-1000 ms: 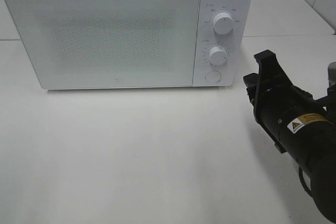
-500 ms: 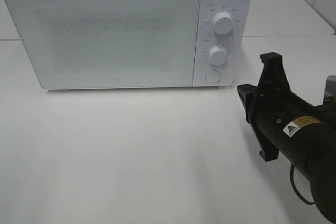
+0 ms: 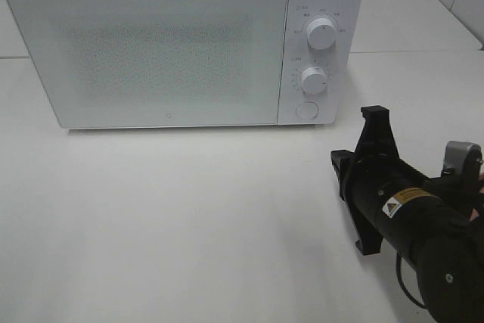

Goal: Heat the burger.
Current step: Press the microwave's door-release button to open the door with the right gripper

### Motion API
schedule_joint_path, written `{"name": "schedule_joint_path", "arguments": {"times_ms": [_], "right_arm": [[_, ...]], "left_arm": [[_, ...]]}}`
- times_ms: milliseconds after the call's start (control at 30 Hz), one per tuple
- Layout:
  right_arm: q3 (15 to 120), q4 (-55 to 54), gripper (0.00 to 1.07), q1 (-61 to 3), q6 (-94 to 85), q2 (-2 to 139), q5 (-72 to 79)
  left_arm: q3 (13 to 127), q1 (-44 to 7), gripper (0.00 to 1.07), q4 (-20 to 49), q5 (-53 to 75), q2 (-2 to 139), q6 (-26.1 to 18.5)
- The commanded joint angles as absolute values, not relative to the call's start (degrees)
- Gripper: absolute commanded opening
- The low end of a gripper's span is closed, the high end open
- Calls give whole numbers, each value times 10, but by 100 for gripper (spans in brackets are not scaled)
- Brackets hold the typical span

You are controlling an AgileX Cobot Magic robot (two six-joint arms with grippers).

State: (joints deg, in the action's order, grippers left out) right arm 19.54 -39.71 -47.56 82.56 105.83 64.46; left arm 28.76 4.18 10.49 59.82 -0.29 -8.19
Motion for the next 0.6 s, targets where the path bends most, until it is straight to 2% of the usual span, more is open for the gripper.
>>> {"name": "schedule_joint_path", "arguments": {"times_ms": [33, 167, 600], "right_arm": [[220, -388, 0, -472, 831, 1077, 654], [242, -384, 0, -471, 832, 1095, 654], [312, -359, 0, -394, 810, 1117, 604]], "left_arm": [[286, 38, 98, 105, 595, -17, -79], [286, 38, 98, 105, 595, -17, -79], [286, 38, 98, 105, 595, -17, -79]]}}
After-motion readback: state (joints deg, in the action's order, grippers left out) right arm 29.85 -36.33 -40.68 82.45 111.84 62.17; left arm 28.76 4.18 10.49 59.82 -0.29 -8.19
